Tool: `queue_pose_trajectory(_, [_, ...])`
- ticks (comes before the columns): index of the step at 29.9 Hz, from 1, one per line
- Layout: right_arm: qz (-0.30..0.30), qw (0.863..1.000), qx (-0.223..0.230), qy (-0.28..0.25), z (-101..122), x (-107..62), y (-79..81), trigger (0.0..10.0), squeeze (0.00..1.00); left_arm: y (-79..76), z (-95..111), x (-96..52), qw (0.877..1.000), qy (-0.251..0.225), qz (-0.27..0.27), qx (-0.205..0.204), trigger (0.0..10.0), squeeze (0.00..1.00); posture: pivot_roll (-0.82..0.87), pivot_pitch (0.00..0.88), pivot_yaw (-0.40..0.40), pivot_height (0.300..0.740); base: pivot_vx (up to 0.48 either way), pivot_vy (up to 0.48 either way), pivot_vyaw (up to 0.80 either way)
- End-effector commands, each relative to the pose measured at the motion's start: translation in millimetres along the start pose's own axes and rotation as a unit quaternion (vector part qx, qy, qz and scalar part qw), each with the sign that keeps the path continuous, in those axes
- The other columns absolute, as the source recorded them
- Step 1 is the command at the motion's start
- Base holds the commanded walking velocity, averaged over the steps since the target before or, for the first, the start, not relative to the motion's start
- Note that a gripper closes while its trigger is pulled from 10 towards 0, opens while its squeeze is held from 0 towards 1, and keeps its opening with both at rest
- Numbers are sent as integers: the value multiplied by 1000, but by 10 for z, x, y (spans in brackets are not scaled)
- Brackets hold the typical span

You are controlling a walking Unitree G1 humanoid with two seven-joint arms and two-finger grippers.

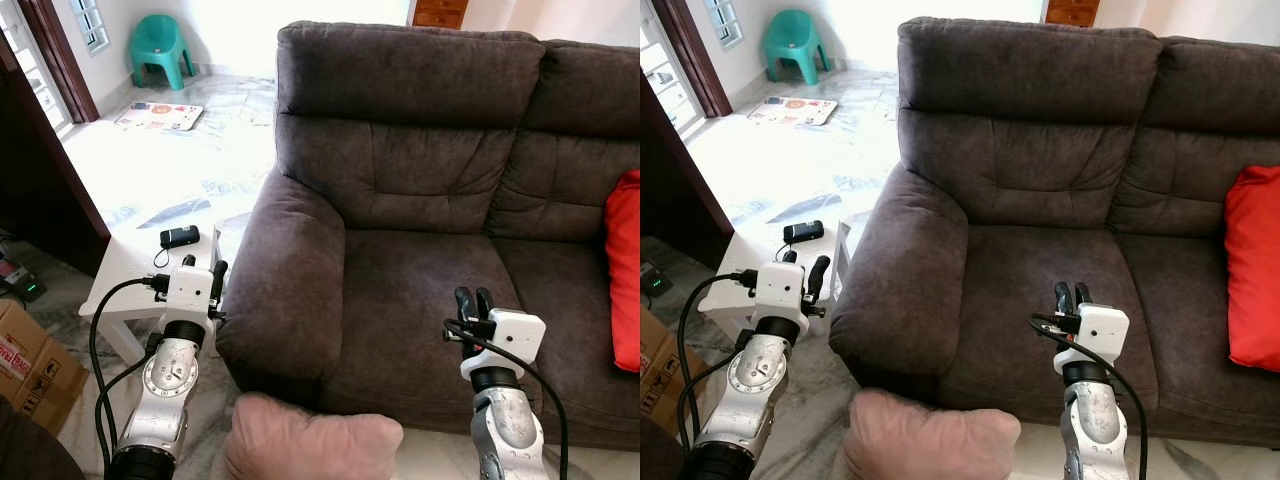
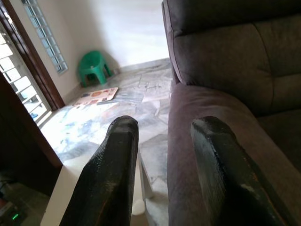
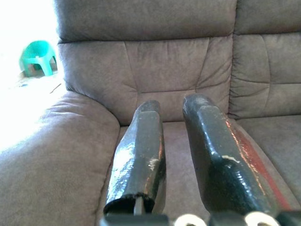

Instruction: Move the pillow to the sofa from floor

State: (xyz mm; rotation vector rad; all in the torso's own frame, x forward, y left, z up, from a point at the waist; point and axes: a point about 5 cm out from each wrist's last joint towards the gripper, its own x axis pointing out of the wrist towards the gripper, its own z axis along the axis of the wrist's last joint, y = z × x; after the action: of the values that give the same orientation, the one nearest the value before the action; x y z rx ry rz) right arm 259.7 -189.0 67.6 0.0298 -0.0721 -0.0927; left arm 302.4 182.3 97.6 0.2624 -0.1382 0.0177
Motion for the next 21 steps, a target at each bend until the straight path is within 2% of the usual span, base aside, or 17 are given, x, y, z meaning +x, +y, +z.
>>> queue_pose_trajectory(1, [4, 1000, 1, -14, 92, 46, 4, 10000, 0, -10, 18, 15, 1000, -7, 2, 0, 10000, 0, 37, 0, -34, 740, 0, 0, 0])
queue_pose_trajectory(14, [23, 1000, -5, -13, 144, 67, 23, 10000, 0, -46, 36, 15, 1000, -11, 4, -3, 10000, 0, 37, 0, -48, 694, 0, 0, 0])
queue_pose_trajectory(21, [33, 999, -7, -14, 175, 76, 50, 10000, 0, -49, 45, 14, 1000, -12, 8, -5, 10000, 0, 35, 0, -52, 654, 0, 0, 0])
